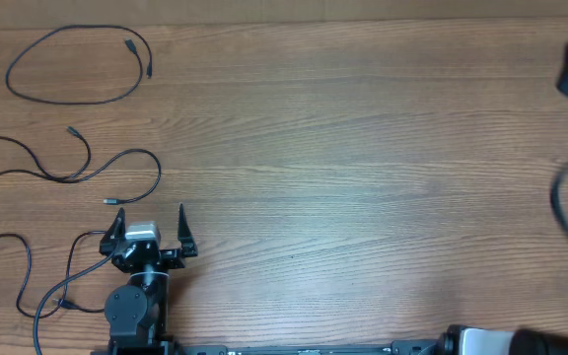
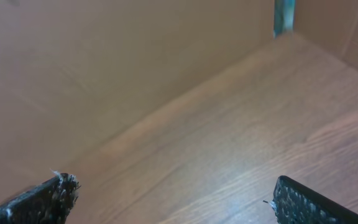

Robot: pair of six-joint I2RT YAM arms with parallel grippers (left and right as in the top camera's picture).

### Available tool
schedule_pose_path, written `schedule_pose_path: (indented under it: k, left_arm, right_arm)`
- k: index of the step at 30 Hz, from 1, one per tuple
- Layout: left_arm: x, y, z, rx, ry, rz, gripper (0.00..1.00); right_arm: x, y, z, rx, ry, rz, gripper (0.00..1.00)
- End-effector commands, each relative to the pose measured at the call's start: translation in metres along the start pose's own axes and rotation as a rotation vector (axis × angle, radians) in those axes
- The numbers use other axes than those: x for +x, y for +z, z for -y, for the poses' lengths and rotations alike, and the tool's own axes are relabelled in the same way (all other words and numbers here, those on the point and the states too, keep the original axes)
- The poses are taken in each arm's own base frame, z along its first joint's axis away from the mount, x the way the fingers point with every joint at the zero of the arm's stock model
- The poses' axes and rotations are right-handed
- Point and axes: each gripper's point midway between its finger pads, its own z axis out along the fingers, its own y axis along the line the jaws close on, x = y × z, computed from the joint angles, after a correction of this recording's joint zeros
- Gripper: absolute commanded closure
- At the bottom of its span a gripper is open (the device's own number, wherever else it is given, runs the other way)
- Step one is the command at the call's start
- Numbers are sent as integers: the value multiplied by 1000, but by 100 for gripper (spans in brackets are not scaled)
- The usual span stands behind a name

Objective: Untangle cables

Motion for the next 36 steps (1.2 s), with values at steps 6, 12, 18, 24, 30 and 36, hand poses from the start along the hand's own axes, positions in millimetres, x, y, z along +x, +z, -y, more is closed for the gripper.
schedule_pose_path:
  k: [6,12,18,24,30,36]
  left_arm:
    - [0,0,3,17,19,6,0]
    - [0,0,3,17,19,6,0]
    - [0,0,3,17,19,6,1]
    - [0,0,3,17,19,6,0]
    - [0,0,3,17,19,6,1]
    - [0,0,3,17,19,6,1]
  right_arm:
    - [4,-92,2,-88,-4,187,0]
    - [10,-121,15,-63,4,264,0]
    - [27,-98,11,-109,-6,215,0]
    - [50,-67,-25,-358,-134,226,0]
    - [105,-32,-23,-466,-236,260,0]
    - [168,5,0,-494,-370,327,0]
